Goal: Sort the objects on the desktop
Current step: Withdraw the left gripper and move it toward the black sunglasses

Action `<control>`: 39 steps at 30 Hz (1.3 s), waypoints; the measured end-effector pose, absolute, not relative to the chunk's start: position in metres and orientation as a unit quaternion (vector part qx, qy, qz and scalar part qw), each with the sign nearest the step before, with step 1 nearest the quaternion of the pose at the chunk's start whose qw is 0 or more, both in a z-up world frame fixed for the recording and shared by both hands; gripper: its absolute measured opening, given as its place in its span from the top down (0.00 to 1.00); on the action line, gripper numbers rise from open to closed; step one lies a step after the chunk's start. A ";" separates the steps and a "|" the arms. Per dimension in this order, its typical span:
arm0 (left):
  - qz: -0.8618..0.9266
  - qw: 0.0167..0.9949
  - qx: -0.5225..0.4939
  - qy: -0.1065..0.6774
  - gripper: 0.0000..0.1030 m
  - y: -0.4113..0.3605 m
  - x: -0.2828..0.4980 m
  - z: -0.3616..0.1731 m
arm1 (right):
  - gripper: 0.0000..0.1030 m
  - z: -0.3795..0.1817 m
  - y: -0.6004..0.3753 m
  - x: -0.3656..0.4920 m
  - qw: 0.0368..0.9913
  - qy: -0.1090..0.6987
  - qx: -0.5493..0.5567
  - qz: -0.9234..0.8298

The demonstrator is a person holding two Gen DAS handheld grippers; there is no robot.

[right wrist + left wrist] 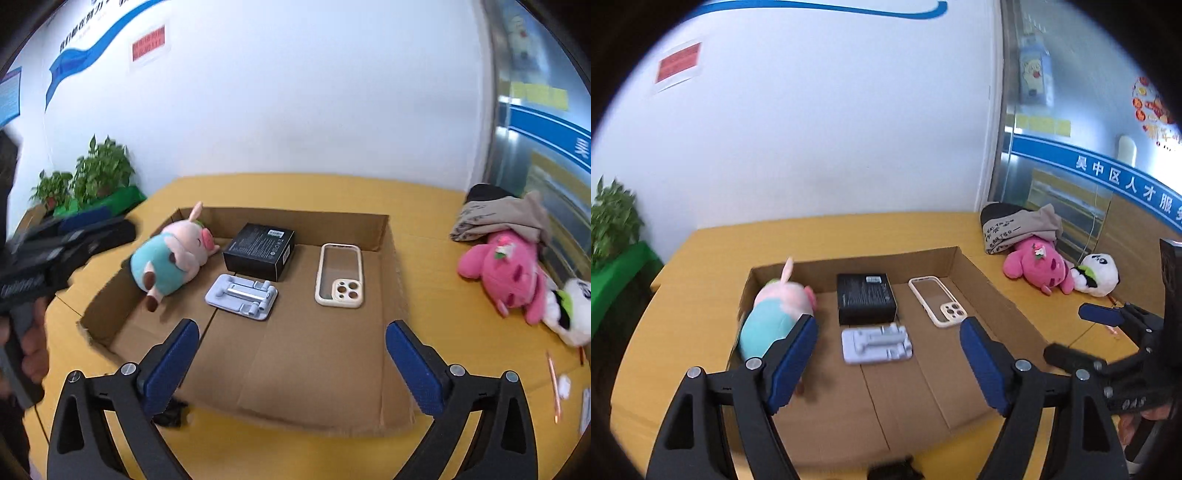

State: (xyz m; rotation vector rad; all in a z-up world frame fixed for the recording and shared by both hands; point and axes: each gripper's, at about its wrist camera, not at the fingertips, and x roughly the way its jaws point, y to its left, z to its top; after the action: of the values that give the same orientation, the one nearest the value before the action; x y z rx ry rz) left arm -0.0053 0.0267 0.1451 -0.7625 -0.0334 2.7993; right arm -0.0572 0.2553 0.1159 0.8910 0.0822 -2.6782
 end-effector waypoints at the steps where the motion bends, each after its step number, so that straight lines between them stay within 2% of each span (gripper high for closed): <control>1: 0.959 0.115 -0.258 -0.022 0.23 0.023 0.010 0.145 | 0.00 0.116 0.259 -0.047 0.158 0.023 0.308 -0.938; 4: 0.962 0.106 -0.247 -0.050 0.27 0.019 0.045 0.143 | 0.00 0.119 0.259 -0.023 0.160 0.021 0.306 -0.938; 5: 0.962 0.106 -0.245 -0.054 0.37 0.018 0.054 0.143 | 0.00 0.119 0.258 -0.016 0.160 0.025 0.304 -0.939; 6: 0.960 0.111 -0.250 -0.057 0.76 0.018 0.062 0.143 | 0.00 0.119 0.258 -0.009 0.159 0.029 0.303 -0.939; 7: 0.957 0.115 -0.260 -0.060 0.96 0.018 0.066 0.142 | 0.02 0.120 0.257 -0.001 0.162 0.032 0.302 -0.939; 9: 0.955 0.114 -0.266 -0.062 0.97 0.018 0.075 0.141 | 0.26 0.120 0.258 0.010 0.162 0.037 0.304 -0.938; 10: 0.956 0.115 -0.264 -0.059 0.97 0.019 0.080 0.142 | 0.56 0.119 0.259 0.013 0.156 0.041 0.313 -0.936; 11: 0.956 0.119 -0.260 -0.057 0.97 0.020 0.085 0.143 | 0.73 0.118 0.260 0.015 0.156 0.038 0.319 -0.934; 12: 0.957 0.125 -0.256 -0.058 0.91 0.021 0.090 0.145 | 0.76 0.117 0.262 0.017 0.157 0.037 0.322 -0.933; 14: 0.957 0.121 -0.256 -0.057 0.50 0.022 0.096 0.146 | 0.76 0.119 0.264 0.025 0.162 0.040 0.320 -0.933; 15: 0.960 0.105 -0.253 -0.053 0.16 0.023 0.098 0.147 | 0.76 0.119 0.264 0.027 0.162 0.039 0.319 -0.933; 16: 0.965 0.091 -0.239 -0.053 0.14 0.023 0.101 0.148 | 0.67 0.120 0.265 0.029 0.162 0.038 0.318 -0.933; 17: 0.969 0.080 -0.227 -0.051 0.14 0.023 0.106 0.150 | 0.43 0.120 0.266 0.031 0.161 0.035 0.316 -0.934; 19: 0.970 0.079 -0.226 -0.046 0.13 0.022 0.108 0.151 | 0.18 0.123 0.266 0.035 0.159 0.033 0.307 -0.938; 22: 0.969 0.076 -0.231 -0.052 0.13 0.019 0.108 0.148 | 0.17 0.126 0.263 0.037 0.159 0.038 0.303 -0.939; 25: 0.967 0.078 -0.234 -0.061 0.13 0.015 0.107 0.144 | 0.10 0.125 0.261 0.035 0.159 0.040 0.304 -0.939; 32: 0.965 0.076 -0.243 -0.064 0.13 0.002 0.106 0.133 | 0.06 0.110 0.257 0.031 0.167 0.035 0.318 -0.933; 39: 0.947 0.065 -0.300 -0.094 0.13 -0.036 0.109 0.090 | 0.06 0.058 0.227 0.018 0.241 0.021 0.384 -0.891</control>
State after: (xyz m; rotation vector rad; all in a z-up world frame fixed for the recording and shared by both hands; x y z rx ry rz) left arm 0.1089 -0.0361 0.0900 -0.9044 -0.2832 2.8589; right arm 0.0182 0.2272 0.0585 1.0513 0.0582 -2.4361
